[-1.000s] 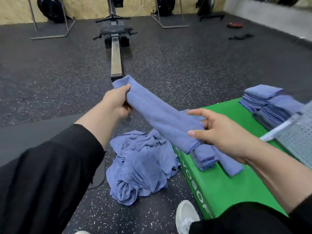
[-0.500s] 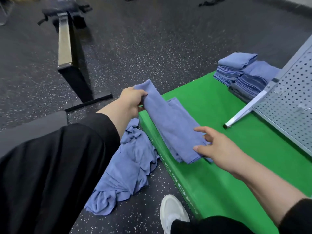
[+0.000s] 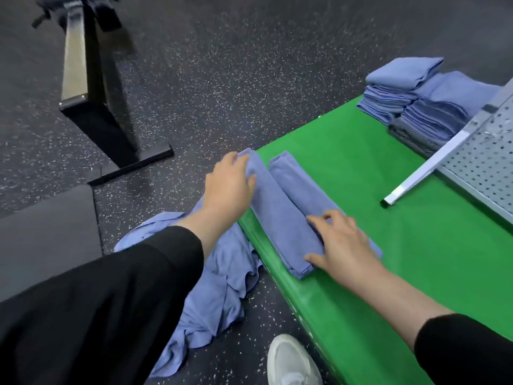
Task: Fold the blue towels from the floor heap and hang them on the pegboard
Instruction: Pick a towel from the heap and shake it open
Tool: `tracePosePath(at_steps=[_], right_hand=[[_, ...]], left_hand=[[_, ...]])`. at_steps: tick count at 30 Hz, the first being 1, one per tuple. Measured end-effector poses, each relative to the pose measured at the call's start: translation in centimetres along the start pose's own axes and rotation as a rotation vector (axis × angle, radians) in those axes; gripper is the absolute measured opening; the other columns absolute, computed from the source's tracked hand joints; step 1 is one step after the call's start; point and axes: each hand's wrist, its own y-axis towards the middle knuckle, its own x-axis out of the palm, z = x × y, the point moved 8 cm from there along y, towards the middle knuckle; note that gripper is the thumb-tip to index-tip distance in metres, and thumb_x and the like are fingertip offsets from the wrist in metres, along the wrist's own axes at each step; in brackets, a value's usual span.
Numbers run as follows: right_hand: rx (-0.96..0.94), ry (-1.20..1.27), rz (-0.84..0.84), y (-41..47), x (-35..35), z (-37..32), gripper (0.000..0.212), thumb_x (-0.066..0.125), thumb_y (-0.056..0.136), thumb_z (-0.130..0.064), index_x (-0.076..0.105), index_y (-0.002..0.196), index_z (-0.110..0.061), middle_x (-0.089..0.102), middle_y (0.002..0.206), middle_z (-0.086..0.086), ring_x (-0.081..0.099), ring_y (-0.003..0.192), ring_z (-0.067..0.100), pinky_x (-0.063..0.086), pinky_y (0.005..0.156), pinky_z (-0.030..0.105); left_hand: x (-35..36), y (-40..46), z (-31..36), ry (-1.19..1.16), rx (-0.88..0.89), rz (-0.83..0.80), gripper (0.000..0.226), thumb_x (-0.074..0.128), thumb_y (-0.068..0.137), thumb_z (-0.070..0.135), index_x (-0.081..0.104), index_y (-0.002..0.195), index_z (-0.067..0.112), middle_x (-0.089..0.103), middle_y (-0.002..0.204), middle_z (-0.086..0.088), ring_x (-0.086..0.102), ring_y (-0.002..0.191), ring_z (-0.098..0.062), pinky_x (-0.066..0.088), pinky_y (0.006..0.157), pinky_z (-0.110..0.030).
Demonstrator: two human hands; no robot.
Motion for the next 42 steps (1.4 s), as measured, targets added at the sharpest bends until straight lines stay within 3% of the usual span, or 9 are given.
tracePosePath(at_steps=[3, 6, 10, 15, 19, 23, 29, 35, 42], right_hand=[[-0.195, -0.100, 0.077, 0.0, -0.2, -1.7, 0.069, 0.082, 0.073, -0.041, 0.055, 0.135, -0.030, 0.038, 0.152, 0.005, 0.037, 0.141, 0.033, 0.039, 0.107, 0.054], [-0.369, -0.211, 0.025, 0.1, 1.0, -3.6, 0.049, 0.073, 0.084, -0.037, 0.064, 0.131, -0.025, 0.050, 0.150, 0.002, 0.040, 0.145, 0.027, 0.030, 0.114, 0.058], [-0.318, -0.224, -0.044, 0.6, 1.0, -3.9, 0.038, 0.045, 0.103, -0.040, 0.057, 0.136, -0.026, 0.047, 0.148, -0.007, 0.032, 0.147, 0.016, 0.010, 0.121, 0.054], [-0.337, -0.165, 0.075, 1.2, -1.1, -6.1, 0.026, 0.047, 0.100, -0.041, 0.063, 0.117, -0.029, 0.059, 0.122, -0.009, 0.049, 0.127, 0.017, 0.021, 0.117, 0.051], [-0.452, -0.069, 0.173, 1.4, -3.1, -9.8, 0.019, 0.058, 0.097, -0.033, 0.070, 0.106, -0.022, 0.066, 0.106, -0.002, 0.061, 0.105, 0.028, 0.044, 0.095, 0.044], [-0.590, -0.114, 0.018, 2.0, -3.3, -16.1, 0.025, 0.054, 0.099, -0.034, 0.069, 0.110, -0.018, 0.065, 0.109, 0.004, 0.062, 0.107, 0.031, 0.051, 0.090, 0.045], [-0.620, -0.425, -0.318, 3.3, -0.5, -27.0, 0.033, 0.049, 0.103, -0.034, 0.062, 0.130, -0.021, 0.066, 0.129, 0.007, 0.060, 0.117, 0.031, 0.046, 0.089, 0.033], [-0.548, -0.458, -0.421, 4.4, 6.0, -32.1, 0.036, 0.047, 0.104, -0.030, 0.065, 0.128, -0.010, 0.066, 0.129, 0.013, 0.060, 0.117, 0.033, 0.049, 0.094, 0.035], [-0.293, -0.364, -0.598, 2.6, 19.8, -26.8, 0.043, 0.050, 0.103, -0.027, 0.049, 0.142, -0.010, 0.055, 0.143, 0.016, 0.053, 0.128, 0.035, 0.045, 0.103, 0.038]], left_hand=[[4.1, -3.6, 1.5, 0.119, 0.104, -0.065, 0.045, 0.051, 0.099, 0.043, 0.053, 0.135, 0.018, 0.039, 0.152, -0.012, 0.041, 0.138, -0.034, 0.035, 0.107, -0.049], [8.0, -5.2, 1.4, 0.154, 0.099, -0.253, 0.065, 0.041, 0.102, 0.053, 0.026, 0.157, 0.022, 0.005, 0.170, -0.007, 0.006, 0.156, -0.027, 0.013, 0.121, -0.056], [8.1, -4.5, 1.8, 0.175, 0.135, -0.318, 0.068, 0.037, 0.103, 0.056, 0.020, 0.160, 0.023, -0.002, 0.170, -0.005, -0.003, 0.157, -0.024, 0.007, 0.121, -0.060], [5.3, -4.7, 1.6, 0.060, 0.157, -0.240, 0.050, 0.045, 0.104, 0.042, 0.043, 0.148, 0.018, 0.017, 0.168, -0.007, 0.013, 0.156, -0.022, 0.019, 0.122, -0.052], [1.4, -7.1, -2.1, -0.058, 0.105, -0.080, 0.034, 0.053, 0.102, 0.030, 0.063, 0.130, 0.012, 0.058, 0.142, -0.008, 0.055, 0.129, -0.029, 0.046, 0.099, -0.044], [-1.5, -11.2, -10.1, 0.010, -0.096, -0.092, 0.026, 0.048, 0.102, 0.033, 0.066, 0.109, 0.015, 0.071, 0.106, -0.008, 0.064, 0.100, -0.033, 0.051, 0.077, -0.042], [-5.6, -17.5, -22.2, 0.081, -0.305, -0.039, 0.026, 0.044, 0.103, 0.034, 0.064, 0.100, 0.017, 0.070, 0.093, -0.004, 0.061, 0.084, -0.030, 0.044, 0.067, -0.034], [-3.8, -20.4, -27.0, 0.091, -0.343, -0.257, 0.030, 0.043, 0.103, 0.030, 0.066, 0.110, 0.013, 0.071, 0.102, -0.010, 0.063, 0.095, -0.033, 0.047, 0.072, -0.035], [-0.2, -21.9, -26.4, -0.010, -0.286, -0.548, 0.032, 0.047, 0.103, 0.034, 0.064, 0.123, 0.016, 0.066, 0.123, -0.005, 0.057, 0.118, -0.029, 0.047, 0.090, -0.035]])
